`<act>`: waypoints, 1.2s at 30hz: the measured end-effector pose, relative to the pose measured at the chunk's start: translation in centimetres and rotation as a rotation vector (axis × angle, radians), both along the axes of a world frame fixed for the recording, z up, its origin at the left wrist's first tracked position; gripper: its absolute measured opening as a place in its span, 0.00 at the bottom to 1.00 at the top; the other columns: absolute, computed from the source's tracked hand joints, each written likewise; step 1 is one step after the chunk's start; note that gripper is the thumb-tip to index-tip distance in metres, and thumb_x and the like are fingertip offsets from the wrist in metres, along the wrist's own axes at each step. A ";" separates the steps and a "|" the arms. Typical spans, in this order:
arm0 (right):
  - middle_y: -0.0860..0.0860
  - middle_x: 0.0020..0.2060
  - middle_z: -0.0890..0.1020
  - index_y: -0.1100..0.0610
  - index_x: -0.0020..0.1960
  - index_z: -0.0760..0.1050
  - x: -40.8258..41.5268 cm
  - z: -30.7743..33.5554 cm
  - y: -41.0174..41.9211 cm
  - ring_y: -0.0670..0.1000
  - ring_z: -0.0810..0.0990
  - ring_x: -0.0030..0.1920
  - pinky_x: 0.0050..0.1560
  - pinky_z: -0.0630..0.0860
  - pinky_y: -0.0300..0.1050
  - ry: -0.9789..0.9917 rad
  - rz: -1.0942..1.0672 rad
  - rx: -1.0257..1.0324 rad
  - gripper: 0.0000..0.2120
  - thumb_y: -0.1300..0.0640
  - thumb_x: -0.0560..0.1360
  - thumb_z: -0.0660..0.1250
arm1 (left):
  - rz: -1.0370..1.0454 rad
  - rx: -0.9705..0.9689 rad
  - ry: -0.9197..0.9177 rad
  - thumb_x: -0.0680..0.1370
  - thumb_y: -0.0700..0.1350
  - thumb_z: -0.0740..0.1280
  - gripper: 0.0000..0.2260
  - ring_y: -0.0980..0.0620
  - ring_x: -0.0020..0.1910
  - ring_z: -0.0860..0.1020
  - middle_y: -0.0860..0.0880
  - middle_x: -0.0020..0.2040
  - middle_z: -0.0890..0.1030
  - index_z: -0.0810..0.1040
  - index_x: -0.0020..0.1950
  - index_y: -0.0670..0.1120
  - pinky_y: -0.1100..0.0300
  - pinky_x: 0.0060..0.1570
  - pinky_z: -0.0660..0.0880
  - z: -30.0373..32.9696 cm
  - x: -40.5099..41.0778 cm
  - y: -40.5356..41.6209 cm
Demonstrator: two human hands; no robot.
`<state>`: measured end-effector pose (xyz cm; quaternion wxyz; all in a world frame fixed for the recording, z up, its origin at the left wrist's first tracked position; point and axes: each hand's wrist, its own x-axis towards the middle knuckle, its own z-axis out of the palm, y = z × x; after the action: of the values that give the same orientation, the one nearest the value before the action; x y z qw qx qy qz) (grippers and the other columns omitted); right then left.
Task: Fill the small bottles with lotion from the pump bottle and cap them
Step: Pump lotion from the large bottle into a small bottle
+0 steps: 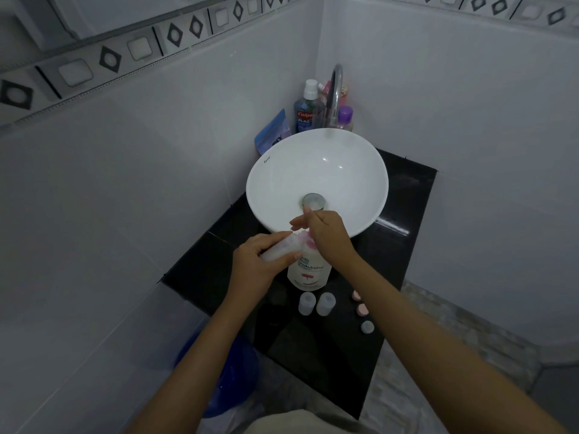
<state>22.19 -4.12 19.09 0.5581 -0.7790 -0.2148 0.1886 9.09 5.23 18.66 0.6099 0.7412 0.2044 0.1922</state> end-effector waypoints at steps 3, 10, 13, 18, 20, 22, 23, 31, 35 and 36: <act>0.54 0.40 0.85 0.63 0.47 0.83 0.5 1.1 0.1 0.47 0.80 0.42 0.49 0.75 0.39 -0.031 0.028 -0.004 0.20 0.53 0.81 0.56 | 0.004 0.006 -0.037 0.68 0.44 0.76 0.19 0.55 0.53 0.80 0.48 0.52 0.83 0.81 0.58 0.46 0.69 0.48 0.77 0.7 0.2 0.2; 0.56 0.39 0.84 0.63 0.43 0.83 -0.2 0.4 0.4 0.51 0.79 0.42 0.40 0.74 0.33 0.023 -0.070 0.038 0.22 0.55 0.81 0.54 | -0.003 0.043 -0.014 0.67 0.47 0.77 0.20 0.54 0.54 0.80 0.50 0.52 0.83 0.81 0.58 0.48 0.61 0.52 0.79 0.1 0.4 0.6; 0.55 0.40 0.85 0.62 0.43 0.83 -0.3 -0.2 0.3 0.52 0.81 0.44 0.46 0.75 0.41 0.017 -0.056 -0.002 0.21 0.55 0.81 0.55 | -0.002 0.028 0.003 0.67 0.46 0.77 0.20 0.54 0.55 0.80 0.49 0.53 0.83 0.81 0.58 0.47 0.56 0.53 0.80 -0.3 0.4 0.5; 0.50 0.37 0.84 0.62 0.46 0.83 0.5 1.3 0.2 0.46 0.82 0.42 0.49 0.76 0.38 -0.020 0.011 -0.021 0.20 0.53 0.80 0.56 | 0.000 0.019 -0.041 0.68 0.46 0.77 0.20 0.54 0.55 0.80 0.48 0.54 0.82 0.81 0.59 0.47 0.61 0.52 0.79 0.6 0.5 0.5; 0.50 0.35 0.83 0.63 0.45 0.83 0.3 1.4 0.3 0.45 0.81 0.40 0.49 0.75 0.39 -0.011 -0.023 0.013 0.20 0.54 0.81 0.56 | -0.002 0.021 -0.057 0.68 0.46 0.77 0.20 0.54 0.55 0.80 0.48 0.54 0.82 0.81 0.59 0.47 0.63 0.52 0.79 0.8 0.6 0.6; 0.51 0.35 0.82 0.63 0.43 0.83 0.1 1.2 0.4 0.46 0.80 0.40 0.49 0.75 0.40 0.006 -0.058 0.043 0.21 0.55 0.81 0.54 | -0.009 0.031 -0.061 0.68 0.45 0.77 0.19 0.54 0.55 0.80 0.48 0.54 0.82 0.81 0.58 0.47 0.63 0.52 0.78 0.8 0.7 0.7; 0.52 0.35 0.82 0.63 0.43 0.83 0.0 1.0 0.4 0.46 0.79 0.40 0.49 0.74 0.40 0.016 -0.067 0.049 0.22 0.56 0.81 0.54 | -0.010 0.035 -0.055 0.68 0.45 0.77 0.19 0.54 0.55 0.80 0.48 0.54 0.82 0.81 0.58 0.46 0.63 0.52 0.78 0.7 0.7 0.7; 0.53 0.38 0.83 0.63 0.44 0.83 0.0 0.7 0.2 0.47 0.80 0.41 0.46 0.75 0.41 0.017 -0.026 -0.010 0.21 0.54 0.81 0.55 | -0.016 0.023 -0.015 0.67 0.43 0.77 0.19 0.55 0.55 0.80 0.48 0.53 0.82 0.82 0.57 0.47 0.69 0.50 0.77 0.4 0.5 0.7; 0.54 0.38 0.84 0.63 0.45 0.83 0.3 1.6 0.2 0.47 0.81 0.42 0.51 0.75 0.40 0.011 -0.011 0.006 0.20 0.54 0.81 0.56 | -0.011 0.019 -0.034 0.67 0.43 0.77 0.19 0.55 0.55 0.80 0.48 0.54 0.82 0.82 0.57 0.47 0.66 0.51 0.78 1.2 0.5 0.8; 0.55 0.39 0.84 0.63 0.45 0.83 0.2 1.5 0.3 0.47 0.80 0.42 0.49 0.75 0.38 0.014 -0.031 0.017 0.20 0.54 0.81 0.55 | -0.014 0.021 -0.035 0.67 0.43 0.78 0.19 0.55 0.55 0.79 0.48 0.54 0.82 0.82 0.57 0.47 0.66 0.52 0.78 1.2 0.6 0.8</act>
<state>22.44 -3.85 20.58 0.5690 -0.7761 -0.2005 0.1836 9.66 6.08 19.90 0.6070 0.7454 0.1865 0.2028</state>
